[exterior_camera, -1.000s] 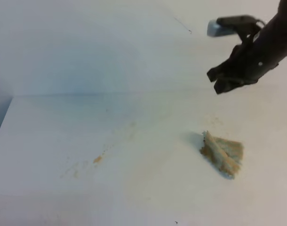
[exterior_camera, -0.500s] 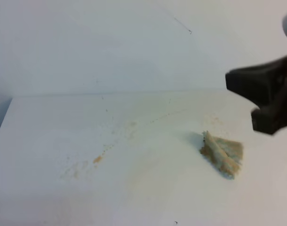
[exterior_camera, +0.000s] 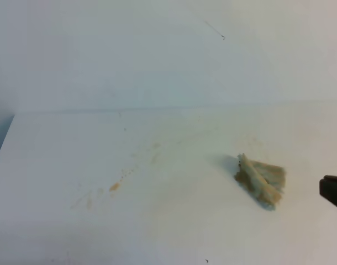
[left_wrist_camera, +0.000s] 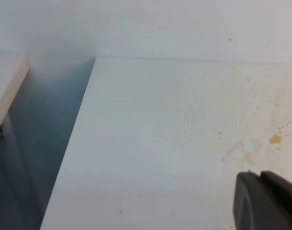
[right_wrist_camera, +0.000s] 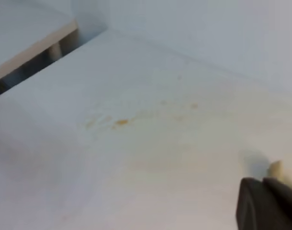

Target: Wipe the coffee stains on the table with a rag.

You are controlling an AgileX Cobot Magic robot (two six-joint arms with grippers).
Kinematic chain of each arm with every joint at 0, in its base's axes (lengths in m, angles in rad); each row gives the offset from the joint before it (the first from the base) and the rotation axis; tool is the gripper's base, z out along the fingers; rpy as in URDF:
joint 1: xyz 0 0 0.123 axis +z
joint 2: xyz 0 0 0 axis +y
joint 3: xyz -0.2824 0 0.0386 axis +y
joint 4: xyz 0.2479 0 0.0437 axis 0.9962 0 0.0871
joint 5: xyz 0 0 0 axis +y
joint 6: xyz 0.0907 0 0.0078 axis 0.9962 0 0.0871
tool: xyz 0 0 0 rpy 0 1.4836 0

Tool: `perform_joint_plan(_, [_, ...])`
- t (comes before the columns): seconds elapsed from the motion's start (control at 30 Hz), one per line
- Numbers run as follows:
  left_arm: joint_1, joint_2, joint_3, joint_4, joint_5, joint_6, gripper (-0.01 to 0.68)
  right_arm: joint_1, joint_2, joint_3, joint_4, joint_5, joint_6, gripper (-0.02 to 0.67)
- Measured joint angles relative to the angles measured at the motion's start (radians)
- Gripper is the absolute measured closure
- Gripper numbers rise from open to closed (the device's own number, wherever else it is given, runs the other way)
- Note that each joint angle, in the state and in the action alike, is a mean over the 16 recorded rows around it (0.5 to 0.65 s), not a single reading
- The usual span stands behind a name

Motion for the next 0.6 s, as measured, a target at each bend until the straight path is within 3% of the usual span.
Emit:
perform_joint_plan(0.3, [0.000, 0.000, 0.000, 0.001, 0.001, 0.000, 0.673, -0.046, -0.159, 0.275, -0.041, -0.269, -0.017, 0.646])
perform_joint_plan(0.6, [0.000, 0.000, 0.000, 0.002, 0.001, 0.000, 0.673, -0.287, -0.369, 0.471, -0.015, -0.296, -0.063, 0.647])
